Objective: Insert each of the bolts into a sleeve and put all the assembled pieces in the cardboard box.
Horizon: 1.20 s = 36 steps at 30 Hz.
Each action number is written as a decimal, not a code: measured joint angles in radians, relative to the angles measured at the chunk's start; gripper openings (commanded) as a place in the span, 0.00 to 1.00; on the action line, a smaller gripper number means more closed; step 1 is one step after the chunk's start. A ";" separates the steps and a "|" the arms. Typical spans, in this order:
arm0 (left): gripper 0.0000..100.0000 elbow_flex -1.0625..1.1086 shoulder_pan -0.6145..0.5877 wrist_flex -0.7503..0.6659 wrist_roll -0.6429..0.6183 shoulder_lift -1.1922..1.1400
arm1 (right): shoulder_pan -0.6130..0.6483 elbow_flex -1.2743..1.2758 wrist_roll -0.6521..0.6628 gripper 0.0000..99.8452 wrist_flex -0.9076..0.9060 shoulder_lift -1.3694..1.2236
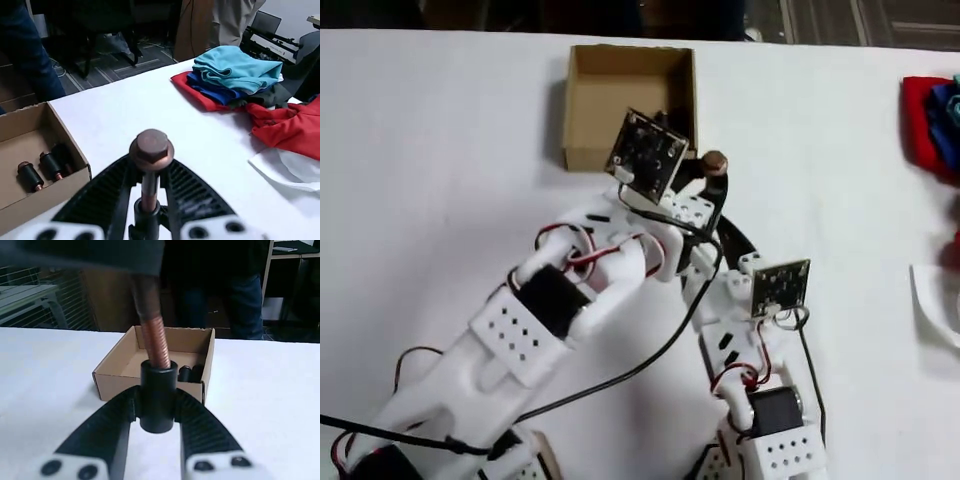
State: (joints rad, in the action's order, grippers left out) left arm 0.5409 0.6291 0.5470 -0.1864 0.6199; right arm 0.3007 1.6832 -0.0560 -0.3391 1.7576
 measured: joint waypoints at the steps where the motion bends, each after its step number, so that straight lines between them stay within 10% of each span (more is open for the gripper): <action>1: 0.03 0.008 0.002 0.000 0.000 0.000 | 0.000 0.000 0.000 0.02 0.000 0.000; 20: 0.07 0.029 -0.028 0.015 -0.005 -0.135 | 0.006 0.002 0.000 0.02 -0.002 -0.002; 36: 0.15 -0.213 -0.075 0.347 -0.003 -0.138 | -0.002 0.002 0.002 0.02 -0.017 -0.002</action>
State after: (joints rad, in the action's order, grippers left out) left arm 0.3276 0.5539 0.8938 -0.1895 0.4818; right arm 0.2992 1.6847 -0.0545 -0.3560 1.7561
